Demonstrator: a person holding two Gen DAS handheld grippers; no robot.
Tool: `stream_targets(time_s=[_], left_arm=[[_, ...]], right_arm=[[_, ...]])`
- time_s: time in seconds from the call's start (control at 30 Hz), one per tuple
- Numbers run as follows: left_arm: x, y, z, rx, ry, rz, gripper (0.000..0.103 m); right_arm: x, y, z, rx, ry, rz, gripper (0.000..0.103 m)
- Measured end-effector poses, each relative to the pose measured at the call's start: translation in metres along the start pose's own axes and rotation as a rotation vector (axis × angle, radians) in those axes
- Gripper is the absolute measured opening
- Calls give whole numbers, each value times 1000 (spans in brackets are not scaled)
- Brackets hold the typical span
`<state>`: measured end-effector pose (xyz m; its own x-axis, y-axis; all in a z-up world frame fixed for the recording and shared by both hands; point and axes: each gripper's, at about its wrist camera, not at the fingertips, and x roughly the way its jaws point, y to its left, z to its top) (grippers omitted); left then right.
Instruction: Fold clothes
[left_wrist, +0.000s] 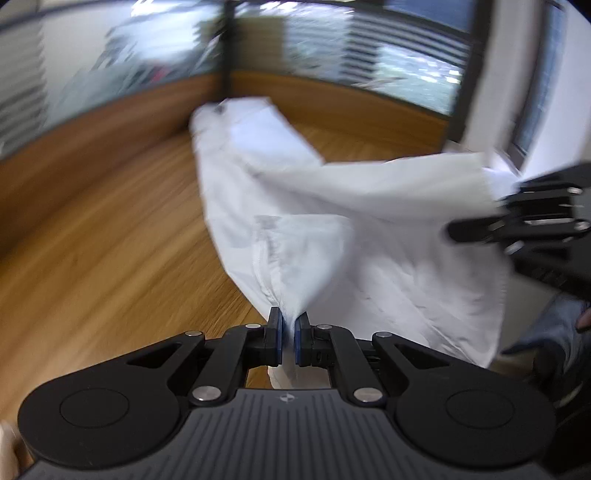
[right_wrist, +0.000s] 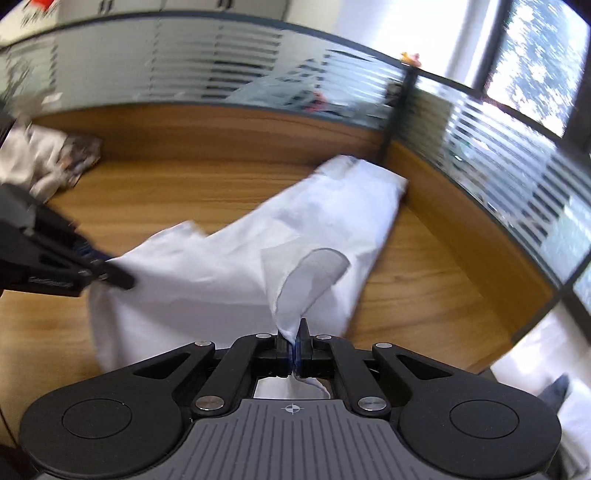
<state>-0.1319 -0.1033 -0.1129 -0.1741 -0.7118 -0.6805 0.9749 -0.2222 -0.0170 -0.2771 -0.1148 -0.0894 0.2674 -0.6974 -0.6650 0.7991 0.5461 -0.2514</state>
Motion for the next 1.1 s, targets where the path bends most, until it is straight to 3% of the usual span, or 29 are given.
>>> stream_targets(time_s=[0.13, 0.3, 0.47, 0.53, 0.63, 0.73, 0.8, 0.93, 1.03, 1.1], left_arm=[[0, -12, -8, 142, -31, -7, 7], [10, -5, -19, 170, -3, -28, 9], [9, 13, -22, 75, -16, -78, 11], [6, 12, -22, 89, -41, -87, 11], [0, 3, -21, 165, -82, -121, 12], [-3, -9, -25, 281, -96, -150, 14], [-3, -14, -31, 344, -98, -166, 16], [-4, -9, -42, 307, -77, -202, 19], [-5, 0, -47, 262, -53, -225, 19], [-8, 6, -50, 235, -49, -232, 27]], right_arm=[[18, 34, -6, -102, 93, 35, 4], [35, 42, -18, -72, 133, 94, 4], [18, 14, -6, 121, 69, 52, 4], [13, -2, -1, 222, 46, 20, 4], [16, -22, -3, 346, 85, -34, 5], [8, -31, -6, 392, 108, -72, 18], [-2, -29, -4, 379, 100, -96, 40], [-22, -22, 4, 347, 55, -122, 41], [-36, -10, 10, 341, -5, -60, 41], [-39, 1, 12, 338, -7, 7, 40]])
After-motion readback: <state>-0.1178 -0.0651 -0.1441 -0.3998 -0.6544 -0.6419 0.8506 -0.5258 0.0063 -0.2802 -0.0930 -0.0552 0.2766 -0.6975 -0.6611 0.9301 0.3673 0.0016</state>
